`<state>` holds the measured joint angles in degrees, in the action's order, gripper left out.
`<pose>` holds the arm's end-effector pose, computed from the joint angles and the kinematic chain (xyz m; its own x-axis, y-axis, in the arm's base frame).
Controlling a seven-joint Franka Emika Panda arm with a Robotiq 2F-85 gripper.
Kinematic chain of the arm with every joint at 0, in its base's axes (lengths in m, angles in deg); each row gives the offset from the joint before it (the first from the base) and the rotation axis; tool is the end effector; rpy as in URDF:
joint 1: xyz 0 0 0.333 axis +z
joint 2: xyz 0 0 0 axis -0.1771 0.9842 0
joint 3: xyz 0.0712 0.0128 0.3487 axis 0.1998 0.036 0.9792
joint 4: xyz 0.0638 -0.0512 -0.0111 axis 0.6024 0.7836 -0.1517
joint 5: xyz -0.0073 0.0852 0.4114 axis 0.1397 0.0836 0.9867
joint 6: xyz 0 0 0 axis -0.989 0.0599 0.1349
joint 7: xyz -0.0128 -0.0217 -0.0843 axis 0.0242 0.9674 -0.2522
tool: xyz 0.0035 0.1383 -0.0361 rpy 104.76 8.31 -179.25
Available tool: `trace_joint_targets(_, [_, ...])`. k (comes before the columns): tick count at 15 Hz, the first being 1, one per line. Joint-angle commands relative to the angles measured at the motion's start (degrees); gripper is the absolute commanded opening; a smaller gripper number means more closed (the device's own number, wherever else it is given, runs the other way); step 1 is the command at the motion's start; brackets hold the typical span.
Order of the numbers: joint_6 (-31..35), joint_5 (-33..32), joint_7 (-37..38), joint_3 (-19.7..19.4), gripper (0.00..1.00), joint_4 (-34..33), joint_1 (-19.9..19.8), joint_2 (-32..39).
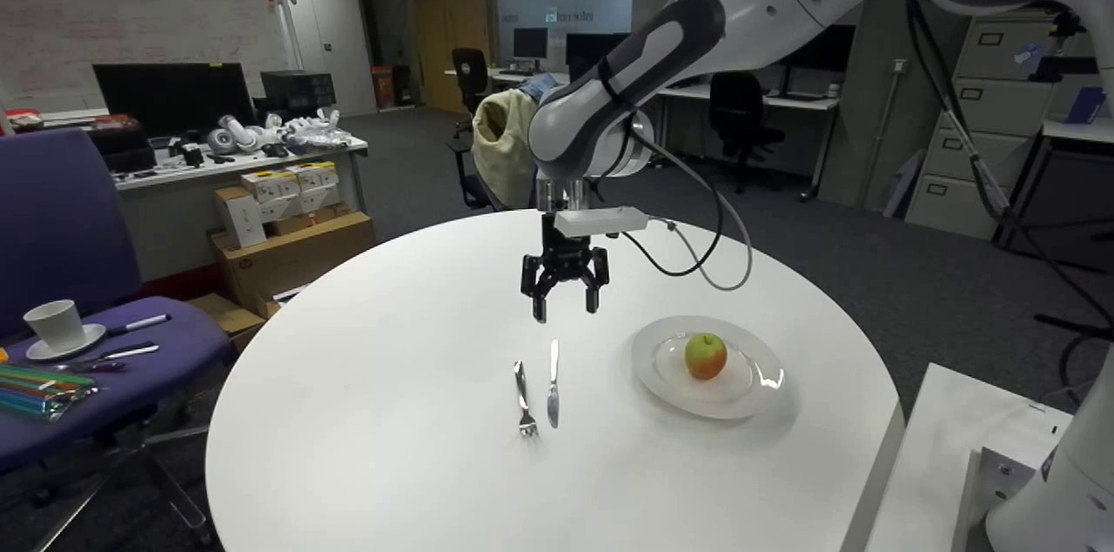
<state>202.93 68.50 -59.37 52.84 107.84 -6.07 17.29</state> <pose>0.6584 0.1140 0.2343 0.9486 -0.2154 -0.2320 -0.2544 -0.9548 -0.1538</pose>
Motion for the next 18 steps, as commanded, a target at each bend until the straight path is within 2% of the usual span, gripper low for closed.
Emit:
trace_joint_targets(1, [-1.51, 1.08, 6.08, 0.23, 1.00, -9.38, 2.97, 6.96])
trace_joint_targets(5, [-3.25, 0.31, 13.25, 0.08, 1.00, -15.31, 6.96, 11.96])
trace_joint_targets(11, [-2.65, -0.76, 20.96, -1.59, 1.00, -18.50, 10.77, 16.01])
trace_joint_targets(12, [-3.16, -0.44, 21.17, -1.42, 1.00, -18.68, 10.54, 16.23])
trace_joint_targets(13, [-0.87, -0.04, 19.36, -0.71, 1.00, -16.71, 10.26, 15.68])
trace_joint_targets(18, [-0.95, -0.08, 19.64, -0.98, 1.00, -17.28, 10.22, 16.38])
